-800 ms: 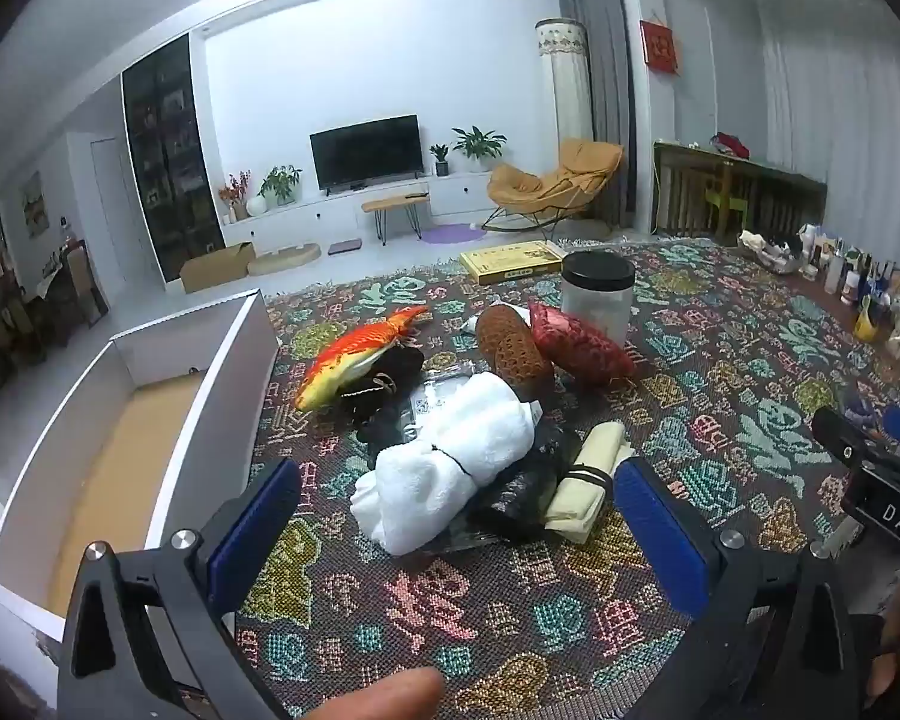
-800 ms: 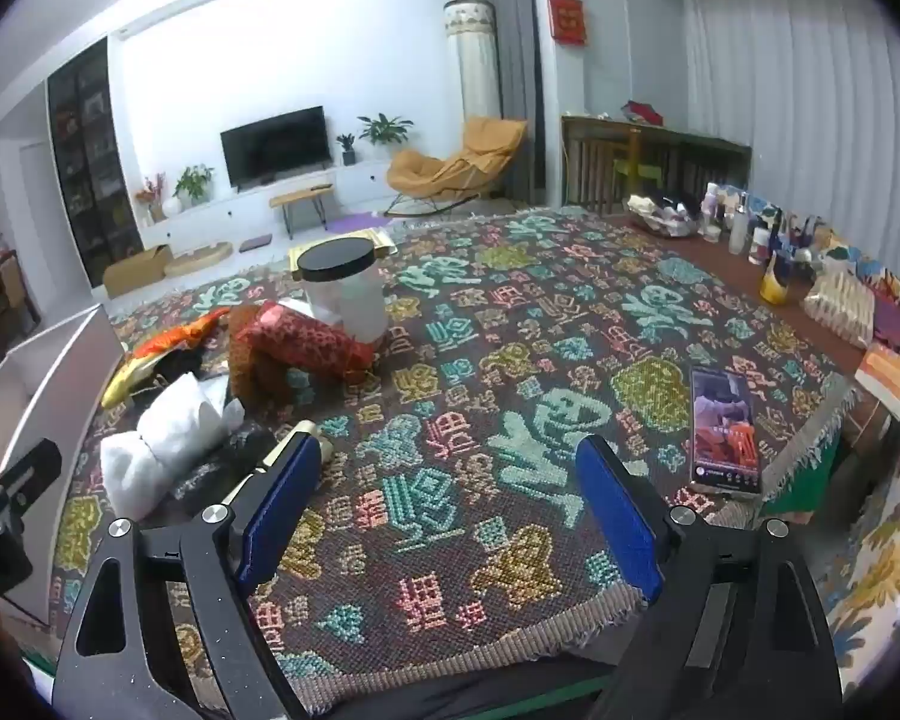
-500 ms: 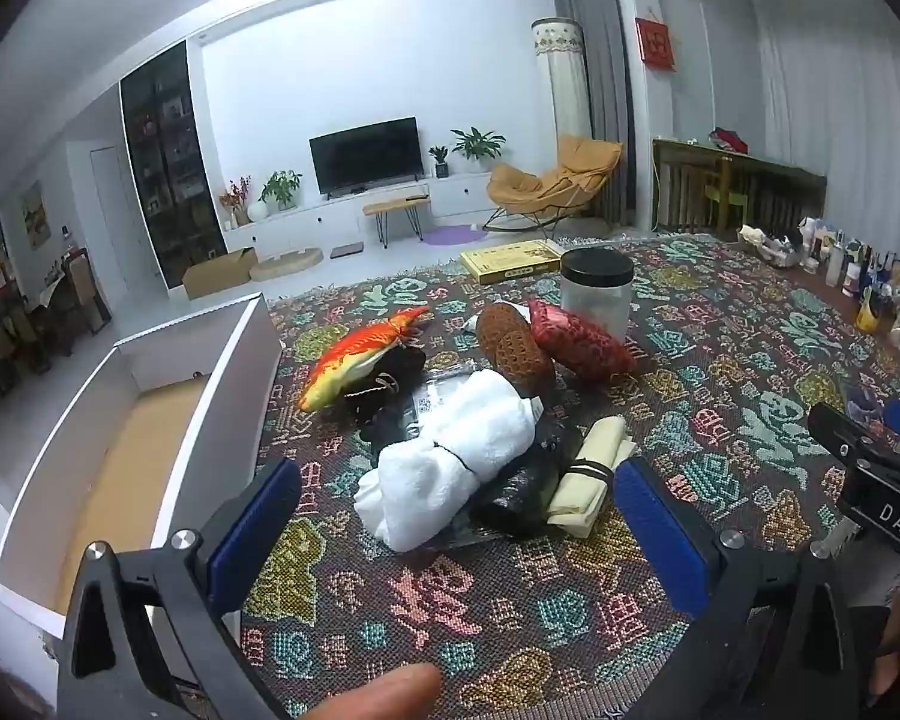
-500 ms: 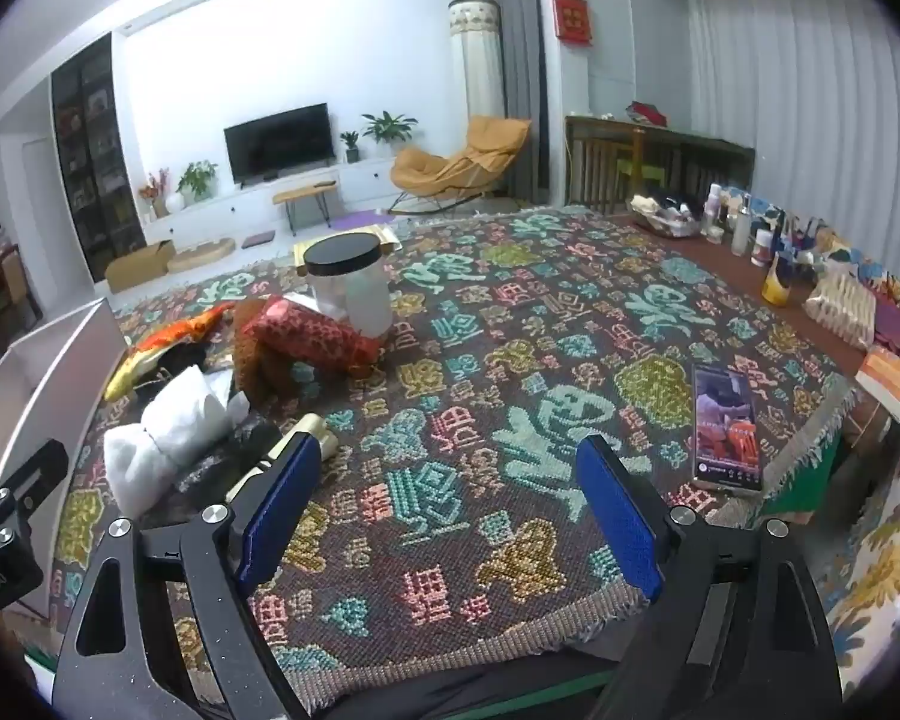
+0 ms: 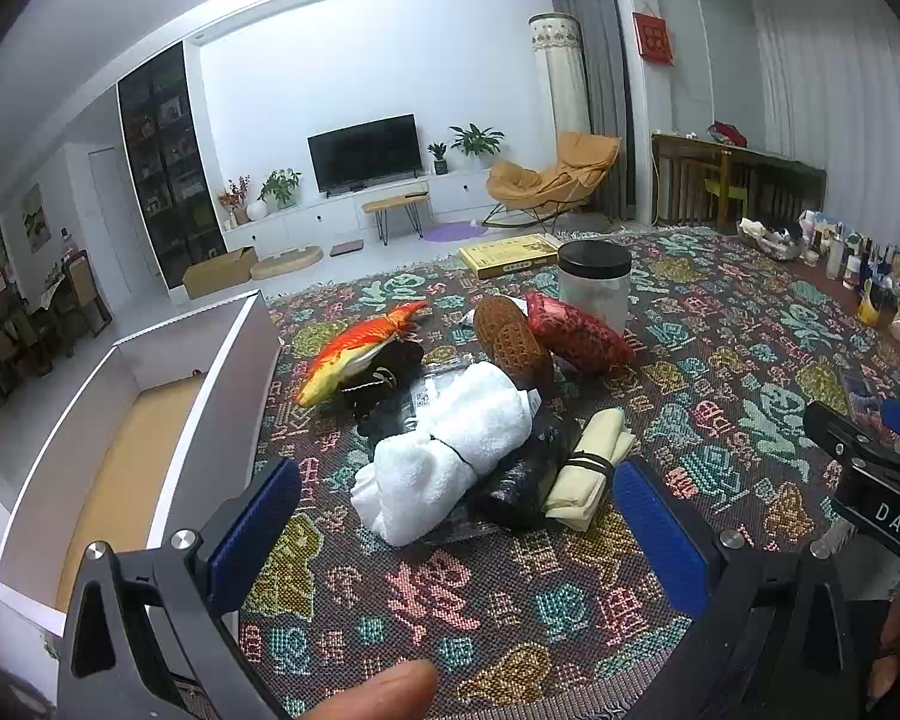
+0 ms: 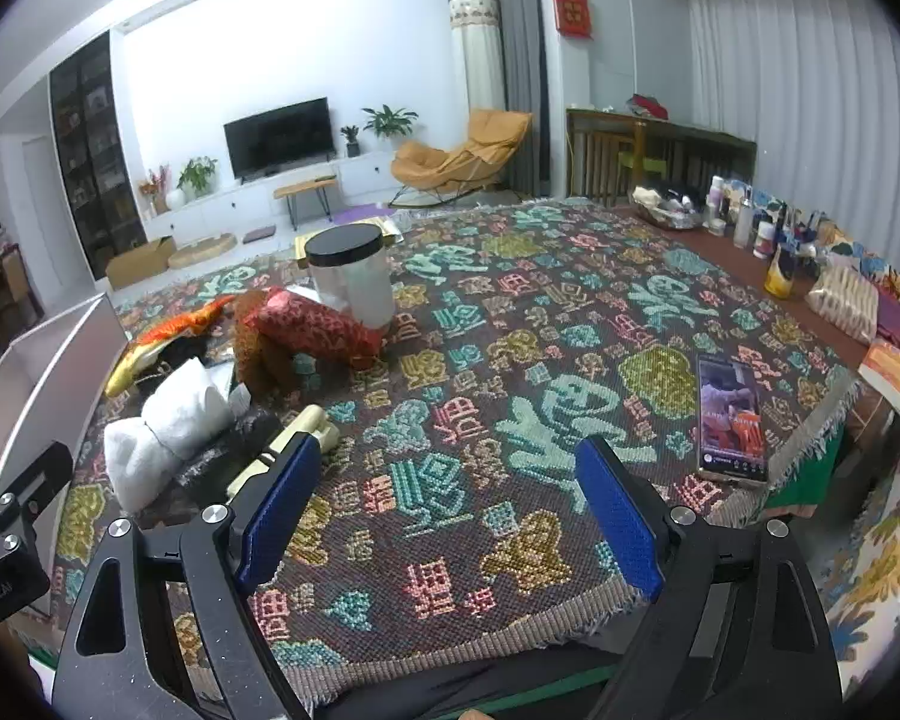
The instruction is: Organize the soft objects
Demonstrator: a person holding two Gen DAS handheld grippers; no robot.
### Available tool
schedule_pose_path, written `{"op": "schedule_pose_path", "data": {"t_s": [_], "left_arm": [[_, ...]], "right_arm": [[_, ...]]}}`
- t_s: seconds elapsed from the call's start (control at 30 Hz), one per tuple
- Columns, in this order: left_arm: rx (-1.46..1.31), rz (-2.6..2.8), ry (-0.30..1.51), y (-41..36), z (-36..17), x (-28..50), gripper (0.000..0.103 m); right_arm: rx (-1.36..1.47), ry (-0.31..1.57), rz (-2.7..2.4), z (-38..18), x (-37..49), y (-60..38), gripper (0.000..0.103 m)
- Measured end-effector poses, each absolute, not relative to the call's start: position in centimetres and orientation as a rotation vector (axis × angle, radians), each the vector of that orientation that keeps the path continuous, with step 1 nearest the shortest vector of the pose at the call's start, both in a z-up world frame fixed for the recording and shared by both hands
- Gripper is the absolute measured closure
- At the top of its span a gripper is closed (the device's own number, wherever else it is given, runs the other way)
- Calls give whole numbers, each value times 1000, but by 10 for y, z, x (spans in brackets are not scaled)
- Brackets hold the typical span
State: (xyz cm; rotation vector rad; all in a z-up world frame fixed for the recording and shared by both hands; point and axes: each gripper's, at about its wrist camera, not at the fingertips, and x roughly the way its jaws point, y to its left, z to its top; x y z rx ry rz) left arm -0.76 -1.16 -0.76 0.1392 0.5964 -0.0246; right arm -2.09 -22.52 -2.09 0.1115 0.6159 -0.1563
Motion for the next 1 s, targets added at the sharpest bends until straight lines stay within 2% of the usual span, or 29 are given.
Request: {"op": "schedule_pose_path", "data": {"t_s": [1.0], "left_arm": [[148,-30,611,-15,-14,-6,0]], "right_arm": [[107,642,-153,-31,-21,-221,14]]}}
